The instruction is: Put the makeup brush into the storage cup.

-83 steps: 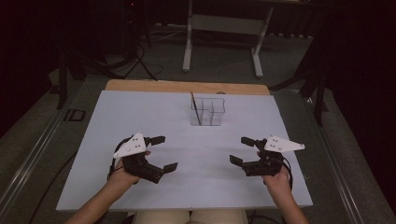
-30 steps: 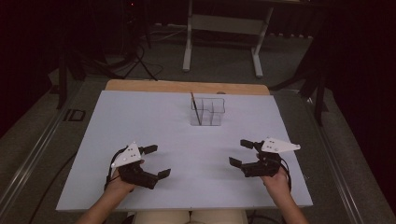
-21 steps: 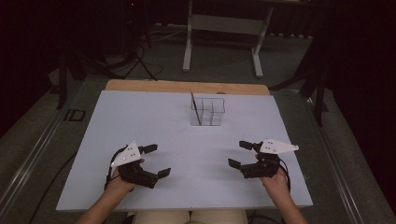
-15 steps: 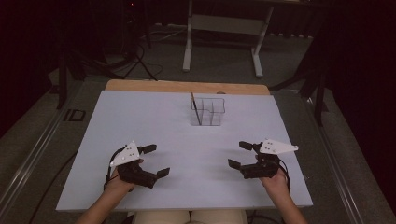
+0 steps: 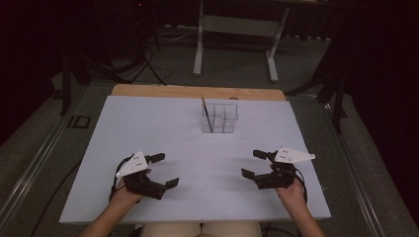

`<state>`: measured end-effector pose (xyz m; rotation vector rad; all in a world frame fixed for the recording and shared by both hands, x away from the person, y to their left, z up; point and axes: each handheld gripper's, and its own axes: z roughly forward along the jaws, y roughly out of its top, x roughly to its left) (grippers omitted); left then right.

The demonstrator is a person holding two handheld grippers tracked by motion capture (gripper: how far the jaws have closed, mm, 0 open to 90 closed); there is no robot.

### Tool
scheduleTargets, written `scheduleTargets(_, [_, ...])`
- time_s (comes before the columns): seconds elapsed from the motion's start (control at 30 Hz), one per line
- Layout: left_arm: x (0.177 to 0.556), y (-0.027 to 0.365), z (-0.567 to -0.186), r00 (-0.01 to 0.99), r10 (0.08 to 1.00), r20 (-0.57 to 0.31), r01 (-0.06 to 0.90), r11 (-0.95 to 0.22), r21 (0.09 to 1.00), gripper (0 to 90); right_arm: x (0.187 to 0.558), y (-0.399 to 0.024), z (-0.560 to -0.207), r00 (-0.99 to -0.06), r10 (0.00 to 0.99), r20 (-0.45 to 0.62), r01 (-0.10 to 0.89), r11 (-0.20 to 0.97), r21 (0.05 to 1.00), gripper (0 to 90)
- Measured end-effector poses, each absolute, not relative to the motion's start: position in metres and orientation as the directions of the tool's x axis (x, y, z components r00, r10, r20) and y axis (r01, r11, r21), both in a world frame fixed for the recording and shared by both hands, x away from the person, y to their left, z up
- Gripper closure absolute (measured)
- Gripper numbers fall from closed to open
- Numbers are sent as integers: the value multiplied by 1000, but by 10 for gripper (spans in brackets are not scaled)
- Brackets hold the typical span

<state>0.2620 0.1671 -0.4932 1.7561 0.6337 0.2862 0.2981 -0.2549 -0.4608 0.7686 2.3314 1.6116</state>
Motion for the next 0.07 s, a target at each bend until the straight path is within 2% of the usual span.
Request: scheduleTargets(0.07, [261, 166, -494, 825, 551, -125, 260, -174, 950, 21, 298, -255, -460, -844, 523, 121, 297, 268, 916, 144])
